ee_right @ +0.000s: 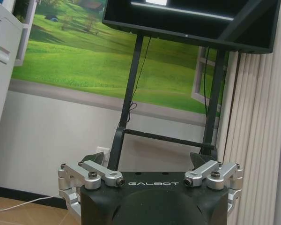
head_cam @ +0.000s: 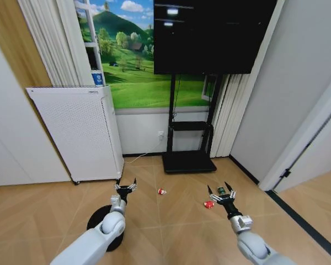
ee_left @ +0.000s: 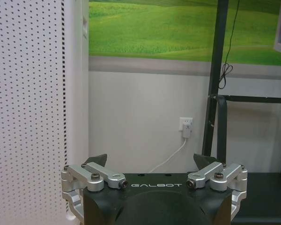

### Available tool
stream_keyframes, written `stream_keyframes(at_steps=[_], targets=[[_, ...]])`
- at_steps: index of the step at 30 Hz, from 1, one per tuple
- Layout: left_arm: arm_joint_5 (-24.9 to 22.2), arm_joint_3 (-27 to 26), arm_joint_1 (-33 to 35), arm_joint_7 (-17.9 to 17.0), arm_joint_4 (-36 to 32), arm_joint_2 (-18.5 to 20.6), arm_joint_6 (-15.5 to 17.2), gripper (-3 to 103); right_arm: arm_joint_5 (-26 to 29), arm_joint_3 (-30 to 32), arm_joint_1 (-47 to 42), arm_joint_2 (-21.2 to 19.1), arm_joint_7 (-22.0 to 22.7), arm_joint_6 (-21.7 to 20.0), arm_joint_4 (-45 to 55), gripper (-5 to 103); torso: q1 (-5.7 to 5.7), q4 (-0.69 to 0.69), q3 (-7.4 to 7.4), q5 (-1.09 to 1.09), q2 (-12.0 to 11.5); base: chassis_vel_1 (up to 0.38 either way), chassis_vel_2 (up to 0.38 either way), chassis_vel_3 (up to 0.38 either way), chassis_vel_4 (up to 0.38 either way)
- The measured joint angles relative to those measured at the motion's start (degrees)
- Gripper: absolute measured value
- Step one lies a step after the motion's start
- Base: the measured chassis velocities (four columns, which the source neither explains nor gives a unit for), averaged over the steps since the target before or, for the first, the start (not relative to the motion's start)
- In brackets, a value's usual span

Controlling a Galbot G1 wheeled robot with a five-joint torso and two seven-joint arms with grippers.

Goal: Pick up the trash bin and place the garbage on the floor into it.

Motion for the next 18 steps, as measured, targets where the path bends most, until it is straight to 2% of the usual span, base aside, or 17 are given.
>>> stream_keyframes(at_steps=[4,6,8,13,18], targets=[[0.05,0.04,0.01,-0.38,0.10,0.02,-0.04,100,-0.63,0.19,-0.13,0.53,0.24,0.56,-0.41,100,0.01,0.03,0.01,0.02,-0.01,-0.186,0.252,0.158,-0.208],[0.27,0.02,0.14,-0.60,0.13,0.06,-0.08,100,-0.60,0.55,-0.59,0.66,0.03,0.99,-0.47,100,0.01,-0.03,0.01,-0.03,-0.01,-0.113,0.123,0.020,-0.067],[0.30,0.01,0.18,-0.70,0.12,0.08,-0.08,100,-0.57,0.66,-0.73,0.67,-0.04,1.10,-0.47,100,0.01,-0.04,0.00,-0.05,-0.01,-0.087,-0.007,0.005,-0.053],[-1.12,-0.70,2.71,-3.93,-2.94,1.56,1.11,100,-1.73,3.03,-4.37,1.01,-1.00,2.08,0.29,100,-0.08,-0.02,-0.03,-0.02,0.01,0.038,-0.050,-0.023,0.060],[-1.66,-1.93,4.55,-4.47,-3.88,2.92,1.33,100,-2.78,3.31,-5.21,1.65,-1.02,2.29,0.70,100,-0.08,-0.03,-0.03,-0.03,0.02,0.025,-0.045,-0.023,0.031]])
